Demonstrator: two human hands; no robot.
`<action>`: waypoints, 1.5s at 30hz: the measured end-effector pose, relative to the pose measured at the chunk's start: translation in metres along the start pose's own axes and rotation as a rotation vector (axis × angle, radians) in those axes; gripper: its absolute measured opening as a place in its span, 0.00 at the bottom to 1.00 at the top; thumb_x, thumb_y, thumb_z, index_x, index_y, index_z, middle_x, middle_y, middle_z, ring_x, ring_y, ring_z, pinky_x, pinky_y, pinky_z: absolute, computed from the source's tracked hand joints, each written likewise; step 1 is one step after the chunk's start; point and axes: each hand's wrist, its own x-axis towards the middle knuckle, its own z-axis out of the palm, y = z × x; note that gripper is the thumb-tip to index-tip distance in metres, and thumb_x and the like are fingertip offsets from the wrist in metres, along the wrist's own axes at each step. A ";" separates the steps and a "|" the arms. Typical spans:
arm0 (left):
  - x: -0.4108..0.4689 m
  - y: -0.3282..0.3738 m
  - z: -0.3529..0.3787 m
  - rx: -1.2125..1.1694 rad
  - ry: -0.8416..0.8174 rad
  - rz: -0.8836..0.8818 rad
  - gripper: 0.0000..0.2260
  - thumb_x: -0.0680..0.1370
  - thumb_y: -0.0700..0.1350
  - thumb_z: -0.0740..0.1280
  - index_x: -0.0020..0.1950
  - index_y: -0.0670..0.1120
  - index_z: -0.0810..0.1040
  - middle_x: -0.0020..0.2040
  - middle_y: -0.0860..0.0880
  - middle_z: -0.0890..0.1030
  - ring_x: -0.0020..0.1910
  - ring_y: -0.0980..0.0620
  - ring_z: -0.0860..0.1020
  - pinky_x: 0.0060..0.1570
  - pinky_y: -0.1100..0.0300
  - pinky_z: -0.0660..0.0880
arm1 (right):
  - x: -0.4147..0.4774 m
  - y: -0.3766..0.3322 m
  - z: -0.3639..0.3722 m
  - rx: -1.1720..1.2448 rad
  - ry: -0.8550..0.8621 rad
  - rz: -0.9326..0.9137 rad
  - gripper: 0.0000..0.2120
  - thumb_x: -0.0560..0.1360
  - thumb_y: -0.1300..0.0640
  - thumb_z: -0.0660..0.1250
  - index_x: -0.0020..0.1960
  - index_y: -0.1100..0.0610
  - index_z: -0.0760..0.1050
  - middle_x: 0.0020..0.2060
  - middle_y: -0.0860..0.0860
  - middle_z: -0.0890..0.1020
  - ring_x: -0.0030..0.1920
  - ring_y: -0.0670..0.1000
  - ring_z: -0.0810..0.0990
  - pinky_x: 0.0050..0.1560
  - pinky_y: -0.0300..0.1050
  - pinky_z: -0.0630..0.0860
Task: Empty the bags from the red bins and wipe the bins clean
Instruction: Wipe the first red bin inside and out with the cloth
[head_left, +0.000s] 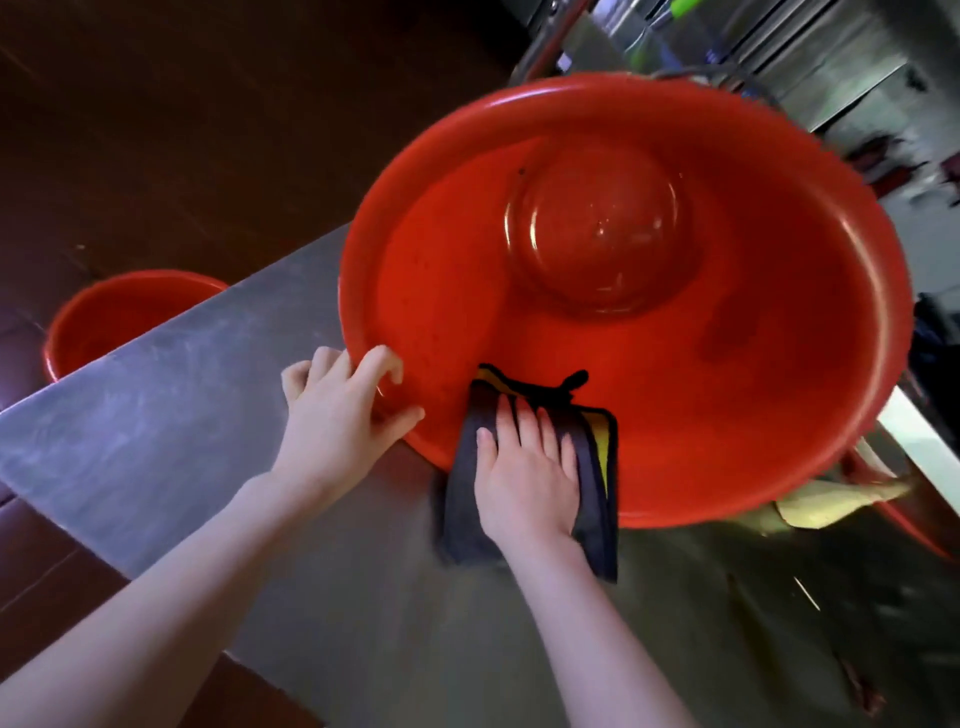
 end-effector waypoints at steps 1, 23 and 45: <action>0.002 0.003 0.005 0.005 -0.019 0.000 0.18 0.70 0.57 0.74 0.49 0.53 0.68 0.40 0.54 0.71 0.47 0.47 0.69 0.50 0.56 0.53 | 0.015 0.005 -0.001 -0.024 -0.010 0.013 0.25 0.83 0.44 0.44 0.79 0.48 0.50 0.78 0.46 0.56 0.78 0.49 0.51 0.76 0.52 0.47; 0.021 0.021 0.021 -0.033 -0.096 -0.119 0.12 0.78 0.61 0.50 0.46 0.55 0.67 0.35 0.53 0.72 0.42 0.48 0.75 0.50 0.50 0.65 | 0.080 -0.028 0.004 0.233 0.075 -0.341 0.29 0.80 0.45 0.37 0.79 0.52 0.52 0.78 0.50 0.57 0.77 0.51 0.56 0.74 0.53 0.57; 0.020 0.023 0.015 -0.085 -0.121 -0.143 0.16 0.77 0.64 0.50 0.43 0.56 0.69 0.33 0.53 0.73 0.38 0.54 0.72 0.50 0.52 0.64 | 0.056 -0.020 0.007 0.267 0.073 -0.288 0.31 0.78 0.40 0.38 0.79 0.50 0.53 0.77 0.48 0.60 0.77 0.51 0.57 0.76 0.53 0.54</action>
